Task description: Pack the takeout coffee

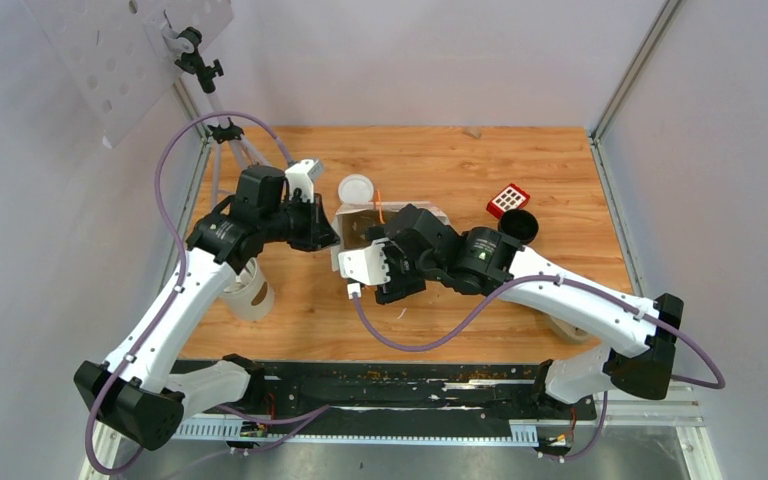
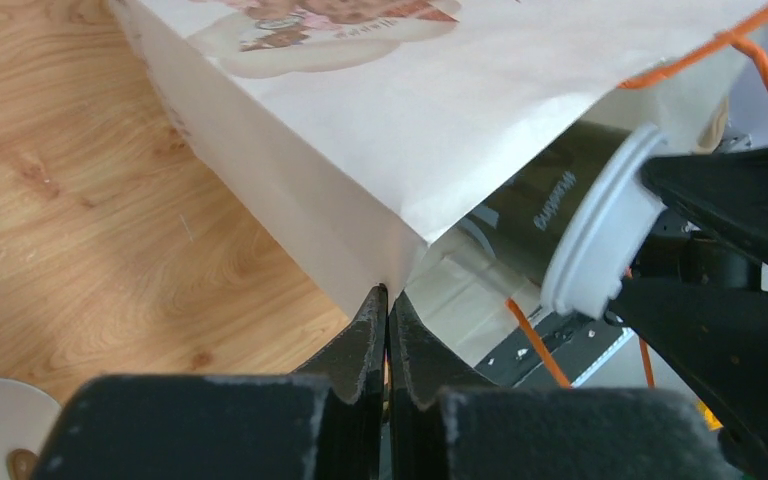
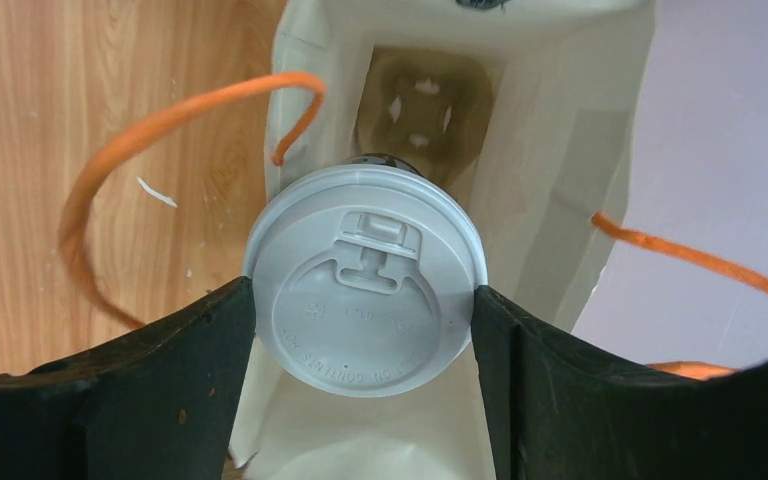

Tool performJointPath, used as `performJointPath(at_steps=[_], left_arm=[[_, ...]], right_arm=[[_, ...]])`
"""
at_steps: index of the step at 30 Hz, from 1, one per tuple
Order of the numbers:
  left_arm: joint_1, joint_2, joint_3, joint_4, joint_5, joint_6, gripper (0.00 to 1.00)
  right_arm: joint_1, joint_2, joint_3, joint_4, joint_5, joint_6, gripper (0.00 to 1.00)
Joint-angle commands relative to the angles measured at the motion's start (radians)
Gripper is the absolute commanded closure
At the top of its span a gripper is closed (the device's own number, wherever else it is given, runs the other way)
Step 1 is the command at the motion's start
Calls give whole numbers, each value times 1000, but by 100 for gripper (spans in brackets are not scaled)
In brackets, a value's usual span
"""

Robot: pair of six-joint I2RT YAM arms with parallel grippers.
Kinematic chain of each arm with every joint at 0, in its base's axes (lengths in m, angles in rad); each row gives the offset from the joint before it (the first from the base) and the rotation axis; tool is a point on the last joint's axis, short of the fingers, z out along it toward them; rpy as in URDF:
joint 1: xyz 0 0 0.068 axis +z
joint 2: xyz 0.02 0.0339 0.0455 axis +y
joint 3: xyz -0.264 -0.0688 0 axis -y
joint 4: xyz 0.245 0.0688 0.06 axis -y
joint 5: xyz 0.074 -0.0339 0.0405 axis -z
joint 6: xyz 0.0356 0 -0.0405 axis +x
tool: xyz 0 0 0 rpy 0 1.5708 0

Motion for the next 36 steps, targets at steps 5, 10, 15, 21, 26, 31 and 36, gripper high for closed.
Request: performJointPath(at_steps=[5, 10, 15, 21, 26, 31, 36], left_arm=[[-47, 1, 30, 48, 47, 44, 95], [-49, -19, 21, 44, 28, 53, 95], [-49, -23, 2, 48, 66, 46, 96], [-49, -13, -21, 51, 99, 43, 97], [-52, 1, 3, 20, 96, 58, 98], [-58, 22, 29, 8, 98, 63, 98], [-61, 43, 48, 16, 115, 52, 97]], right_arm=[[-41, 17, -17, 69, 108, -34, 35], [-44, 33, -15, 71, 116, -34, 34], [-67, 4, -9, 107, 111, -62, 34], [-115, -29, -96, 254, 76, -152, 33], [-165, -61, -119, 318, -26, -193, 33], [-201, -77, -160, 354, -119, -238, 32], [-219, -88, -193, 335, -170, -263, 32]])
